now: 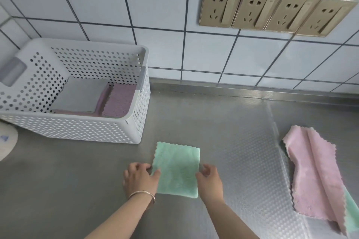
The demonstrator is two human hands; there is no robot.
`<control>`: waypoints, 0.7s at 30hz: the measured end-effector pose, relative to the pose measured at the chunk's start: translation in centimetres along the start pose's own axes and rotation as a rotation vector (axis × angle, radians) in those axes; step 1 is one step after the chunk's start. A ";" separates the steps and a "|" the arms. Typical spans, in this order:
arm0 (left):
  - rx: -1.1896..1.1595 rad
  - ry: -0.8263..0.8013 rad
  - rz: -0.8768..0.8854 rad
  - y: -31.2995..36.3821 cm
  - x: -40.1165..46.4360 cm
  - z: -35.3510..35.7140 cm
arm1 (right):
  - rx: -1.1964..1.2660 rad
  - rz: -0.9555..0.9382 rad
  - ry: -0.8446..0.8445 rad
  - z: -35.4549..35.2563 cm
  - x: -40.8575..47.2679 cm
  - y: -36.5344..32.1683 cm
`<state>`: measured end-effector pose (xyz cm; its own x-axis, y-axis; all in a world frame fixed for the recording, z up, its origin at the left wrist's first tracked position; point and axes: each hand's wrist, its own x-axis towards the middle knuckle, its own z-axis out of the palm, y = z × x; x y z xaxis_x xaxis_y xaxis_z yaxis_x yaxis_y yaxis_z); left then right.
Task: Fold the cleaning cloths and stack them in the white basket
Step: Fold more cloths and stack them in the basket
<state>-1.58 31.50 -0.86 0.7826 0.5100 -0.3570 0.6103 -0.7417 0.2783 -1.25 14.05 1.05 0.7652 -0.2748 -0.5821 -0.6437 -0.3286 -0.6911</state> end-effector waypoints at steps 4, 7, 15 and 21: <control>0.047 -0.130 -0.030 0.3 -0.3 -0.1 | -0.021 0.107 -0.113 0.6 -0.9 0.1; -0.154 -0.257 -0.063 0.1 -0.5 -0.7 | 0.031 0.208 -0.201 0.7 -1.3 0.7; -1.029 -0.666 -0.459 0.1 -5.8 -3.8 | 0.051 0.218 -0.208 -0.9 -3.2 3.2; -1.100 -0.658 -0.383 1.4 -8.4 -4.8 | 0.140 -0.092 -0.069 -3.4 -6.5 1.4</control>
<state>-6.69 28.30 6.82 0.5262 0.0714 -0.8474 0.8011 0.2927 0.5221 -7.11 12.26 5.31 0.8224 -0.1854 -0.5379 -0.5682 -0.2195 -0.7931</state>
